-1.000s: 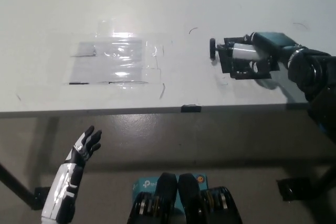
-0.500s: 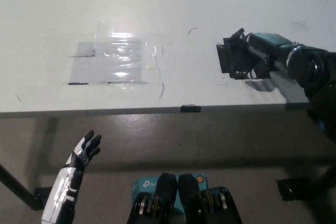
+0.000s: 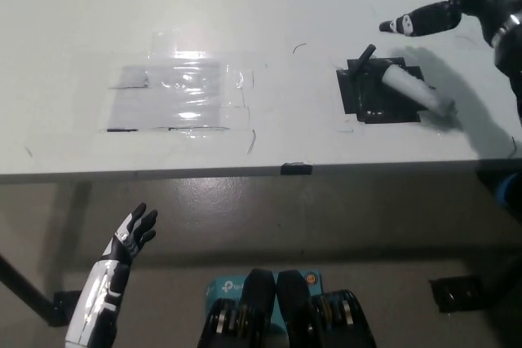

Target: The robot uses right hand to pick up a small white air pumper and uses its left hand to compress it, and then puts it on the desk

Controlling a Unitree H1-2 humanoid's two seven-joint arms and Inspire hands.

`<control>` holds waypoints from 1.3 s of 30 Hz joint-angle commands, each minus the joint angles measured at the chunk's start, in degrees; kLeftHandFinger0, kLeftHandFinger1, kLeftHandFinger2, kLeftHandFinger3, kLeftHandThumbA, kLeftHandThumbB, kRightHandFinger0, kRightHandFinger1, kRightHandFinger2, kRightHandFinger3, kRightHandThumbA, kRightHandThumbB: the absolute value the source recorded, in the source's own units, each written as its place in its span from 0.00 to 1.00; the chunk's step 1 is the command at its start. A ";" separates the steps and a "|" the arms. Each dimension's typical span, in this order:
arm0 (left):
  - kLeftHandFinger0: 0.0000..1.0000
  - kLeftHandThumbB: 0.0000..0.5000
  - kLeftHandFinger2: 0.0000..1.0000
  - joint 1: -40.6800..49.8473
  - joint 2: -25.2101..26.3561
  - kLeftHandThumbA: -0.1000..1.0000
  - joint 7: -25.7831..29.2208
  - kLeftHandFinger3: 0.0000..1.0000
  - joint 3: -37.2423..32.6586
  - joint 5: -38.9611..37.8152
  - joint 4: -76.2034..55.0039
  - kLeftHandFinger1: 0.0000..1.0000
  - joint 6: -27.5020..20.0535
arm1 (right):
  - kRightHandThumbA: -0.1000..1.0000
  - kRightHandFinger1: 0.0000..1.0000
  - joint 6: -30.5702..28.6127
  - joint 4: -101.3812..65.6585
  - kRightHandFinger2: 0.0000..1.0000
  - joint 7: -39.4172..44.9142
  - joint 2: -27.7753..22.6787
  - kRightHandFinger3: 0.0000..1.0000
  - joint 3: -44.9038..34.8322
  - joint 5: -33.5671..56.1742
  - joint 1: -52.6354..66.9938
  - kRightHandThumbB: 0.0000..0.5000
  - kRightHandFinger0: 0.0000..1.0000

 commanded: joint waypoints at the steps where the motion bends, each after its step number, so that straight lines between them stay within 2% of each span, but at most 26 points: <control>1: 1.00 0.28 1.00 -1.89 1.20 1.00 -0.61 1.00 1.18 -1.90 0.95 1.00 -1.46 | 1.00 1.00 0.35 -30.54 1.00 -5.53 4.00 1.00 -8.49 13.94 11.69 0.61 1.00; 6: 1.00 0.23 1.00 -2.23 1.34 1.00 -0.50 1.00 1.61 -2.32 2.81 1.00 -1.92 | 1.00 1.00 -1.01 -43.92 1.00 -8.41 10.58 1.00 -8.80 20.37 25.80 0.52 1.00; 8: 1.00 0.20 1.00 -2.68 1.38 1.00 -0.33 1.00 1.67 -1.83 3.59 1.00 -2.12 | 1.00 1.00 -1.97 -48.15 1.00 -9.48 12.45 1.00 -7.68 18.57 31.89 0.46 1.00; 10: 1.00 0.22 1.00 -3.02 1.25 1.00 -0.13 1.00 1.69 -1.52 4.19 1.00 -2.17 | 1.00 1.00 -3.89 -50.41 1.00 -10.31 14.27 1.00 -6.68 18.12 36.86 0.41 1.00; 13: 1.00 0.24 1.00 -2.89 0.70 1.00 0.25 1.00 1.59 -1.15 5.02 1.00 -2.39 | 1.00 1.00 -6.47 -51.20 1.00 -10.68 16.10 1.00 -5.87 18.06 42.08 0.43 1.00; 15: 1.00 0.22 1.00 -2.97 0.68 1.00 0.23 1.00 1.61 -1.25 5.86 1.00 -3.17 | 1.00 1.00 -7.88 -49.53 1.00 -10.71 16.66 1.00 -6.19 18.48 43.23 0.45 1.00; 18: 1.00 0.19 1.00 -2.69 0.60 1.00 0.04 1.00 1.65 -1.62 6.17 1.00 -3.15 | 1.00 1.00 -9.41 -46.92 1.00 -10.63 17.01 1.00 -6.96 19.75 44.40 0.39 1.00; 20: 1.00 0.17 1.00 -2.68 0.60 1.00 -0.03 1.00 1.72 -1.54 6.28 1.00 -3.39 | 1.00 1.00 -10.18 -45.71 1.00 -10.28 17.47 1.00 -7.19 20.68 45.07 0.39 1.00; 21: 1.00 0.21 1.00 -2.66 0.50 1.00 -0.04 1.00 1.84 -1.79 6.34 1.00 -3.18 | 1.00 1.00 -11.69 -43.76 1.00 -10.68 17.89 1.00 -7.29 20.34 45.29 0.42 1.00; 22: 1.00 0.21 1.00 -2.70 0.46 1.00 0.06 1.00 1.98 -1.56 6.59 1.00 -3.29 | 1.00 1.00 -13.06 -41.21 1.00 -11.16 18.38 1.00 -7.43 19.73 45.85 0.38 1.00; 24: 1.00 0.21 1.00 -2.76 0.39 1.00 -0.10 1.00 2.13 -1.84 6.83 1.00 -3.47 | 1.00 1.00 -14.69 -38.38 1.00 -11.79 18.72 1.00 -7.58 19.05 46.32 0.36 1.00; 25: 1.00 0.21 1.00 -2.75 0.38 1.00 -0.24 1.00 2.21 -2.13 6.95 1.00 -3.37 | 1.00 1.00 -15.08 -35.95 1.00 -12.52 19.34 1.00 -7.77 18.55 46.83 0.39 1.00; 26: 1.00 0.21 1.00 -3.09 0.46 1.00 -0.43 1.00 2.25 -2.38 7.00 1.00 -3.29 | 1.00 1.00 -15.42 -34.27 1.00 -12.87 19.58 1.00 -7.89 18.94 46.95 0.37 1.00; 27: 1.00 0.22 1.00 -3.24 0.44 1.00 -0.43 1.00 2.35 -2.46 7.15 1.00 -3.26 | 1.00 1.00 -15.69 -31.46 1.00 -13.35 20.08 1.00 -8.05 19.49 47.07 0.41 1.00; 31: 1.00 0.23 1.00 -3.42 0.78 1.00 -0.65 1.00 2.68 -2.57 7.58 1.00 -3.30 | 0.97 1.00 -18.53 -22.09 1.00 -14.33 21.85 1.00 -8.37 22.56 46.88 0.39 1.00; 33: 1.00 0.20 1.00 -4.31 0.88 1.00 -0.88 1.00 2.51 -2.39 8.42 1.00 -3.57 | 0.94 1.00 -19.11 -17.44 1.00 -14.41 22.51 1.00 -9.07 24.86 46.43 0.38 1.00; 35: 1.00 0.20 1.00 -4.51 0.84 1.00 -1.18 1.00 2.47 -3.09 8.58 1.00 -2.50 | 0.94 1.00 -20.47 -14.14 1.00 -15.14 22.75 1.00 -9.36 24.28 46.21 0.32 1.00; 39: 1.00 0.22 1.00 -5.04 0.25 1.00 -1.64 1.00 2.85 -6.42 9.36 1.00 0.06 | 0.96 1.00 -22.93 -6.45 1.00 -15.66 22.74 1.00 -9.28 23.97 45.79 0.38 1.00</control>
